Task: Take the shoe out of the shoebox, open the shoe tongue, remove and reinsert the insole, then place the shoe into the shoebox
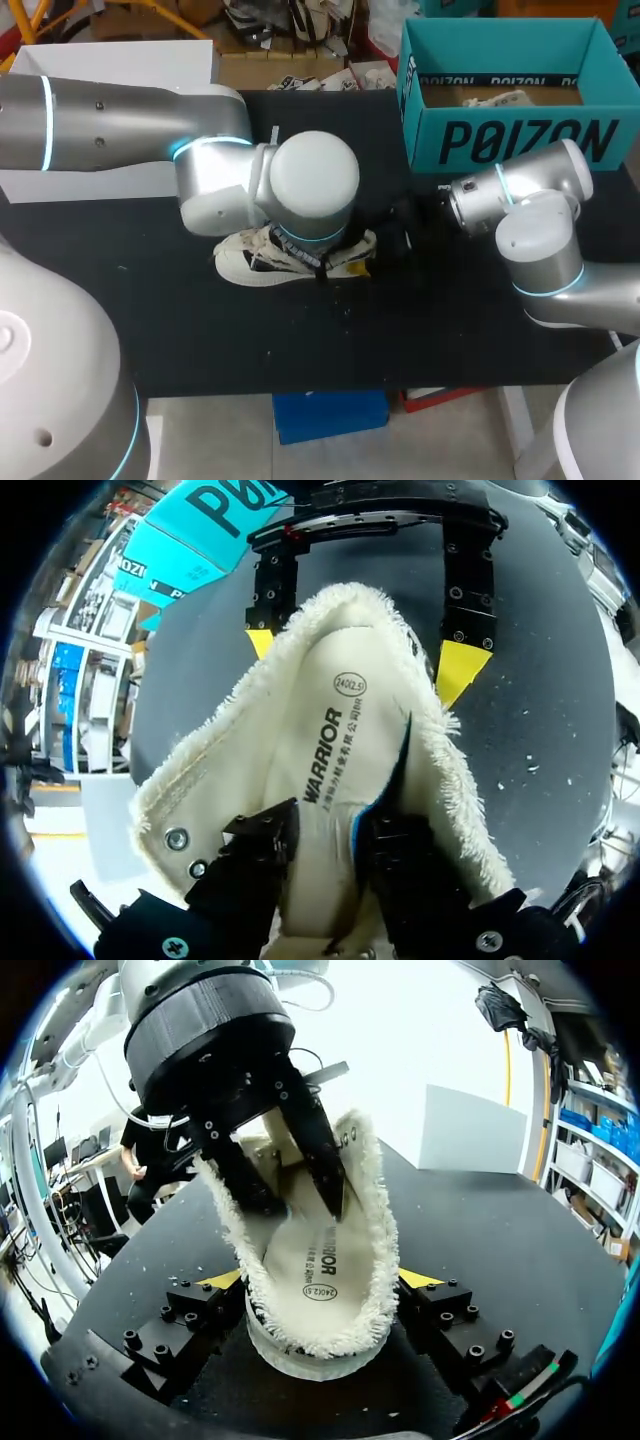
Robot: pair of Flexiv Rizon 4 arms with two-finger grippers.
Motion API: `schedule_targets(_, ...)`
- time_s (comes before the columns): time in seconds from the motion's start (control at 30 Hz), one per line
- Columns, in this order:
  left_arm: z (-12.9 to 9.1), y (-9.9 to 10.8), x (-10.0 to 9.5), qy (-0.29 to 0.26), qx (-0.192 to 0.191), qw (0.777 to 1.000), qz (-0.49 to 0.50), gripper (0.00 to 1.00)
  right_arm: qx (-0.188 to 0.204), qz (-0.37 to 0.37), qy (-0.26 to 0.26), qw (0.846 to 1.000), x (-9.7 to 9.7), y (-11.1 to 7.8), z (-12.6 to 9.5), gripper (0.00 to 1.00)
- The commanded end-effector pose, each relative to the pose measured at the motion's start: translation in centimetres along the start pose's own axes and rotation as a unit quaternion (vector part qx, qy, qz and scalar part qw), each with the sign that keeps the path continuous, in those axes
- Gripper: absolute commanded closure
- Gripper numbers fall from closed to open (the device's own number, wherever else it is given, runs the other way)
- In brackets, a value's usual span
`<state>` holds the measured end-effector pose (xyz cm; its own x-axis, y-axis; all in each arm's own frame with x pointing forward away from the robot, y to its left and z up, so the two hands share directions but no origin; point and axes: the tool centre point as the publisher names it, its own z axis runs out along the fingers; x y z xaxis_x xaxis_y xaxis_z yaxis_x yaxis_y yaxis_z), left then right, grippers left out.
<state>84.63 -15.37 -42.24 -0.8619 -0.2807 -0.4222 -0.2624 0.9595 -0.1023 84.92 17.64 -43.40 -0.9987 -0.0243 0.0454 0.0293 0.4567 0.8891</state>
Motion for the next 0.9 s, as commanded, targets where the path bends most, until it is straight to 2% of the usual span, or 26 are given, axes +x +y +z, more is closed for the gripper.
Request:
schedule_targets(0.03, 7.7, 0.9, -0.3, -0.059, 0.03, 0.998, -0.008, 0.66, 0.0, 0.001, 0.0, 1.0, -0.1, -0.4, 0.4, 1.0)
schedule_targets(0.23, 7.5, 0.5, -0.9, -0.076, 0.077, 0.994, -0.014, 0.64, 0.0, 0.001, 0.0, 1.0, -0.1, -0.4, 0.4, 1.0)
schedule_targets(0.33, 7.1, 0.3, -1.0, -0.09, 0.099, 0.991, -0.017, 0.72, 0.0, 0.001, 0.0, 1.0, -0.1, -0.4, 0.4, 1.0)
schedule_targets(0.47, 7.2, -0.1, -1.1, -0.092, 0.106, 0.99, -0.015, 0.76, 0.0, 0.001, 0.0, 1.0, -0.1, -0.4, 0.4, 1.0)
schedule_targets(0.7, 7.3, -0.3, -1.1, -0.06, 0.099, 0.993, 0.001, 0.71, 0.0, 0.001, 0.0, 1.0, -0.1, -0.4, 0.4, 1.0)
schedule_targets(0.77, 7.3, -0.3, -1.0, -0.05, 0.096, 0.994, 0.004, 0.73, 0.0, 0.001, 0.0, 1.0, -0.1, -0.4, 0.4, 1.0)
schedule_targets(0.8, 7.3, -0.3, -0.9, -0.044, 0.096, 0.994, 0.01, 0.78, 0.0, 0.001, 0.0, 1.0, -0.1, -0.4, 0.4, 1.0)
schedule_targets(0.87, 7.3, -0.3, -0.9, -0.034, 0.096, 0.995, 0.009, 1.0, 0.0, 0.001, 0.0, 1.0, -0.1, -0.4, 0.4, 1.0)
schedule_targets(0.9, 7.2, -0.2, -0.9, -0.026, 0.097, 0.995, 0.013, 1.0, 0.0, 0.001, 0.0, 1.0, -0.1, -0.4, 0.4, 1.0)
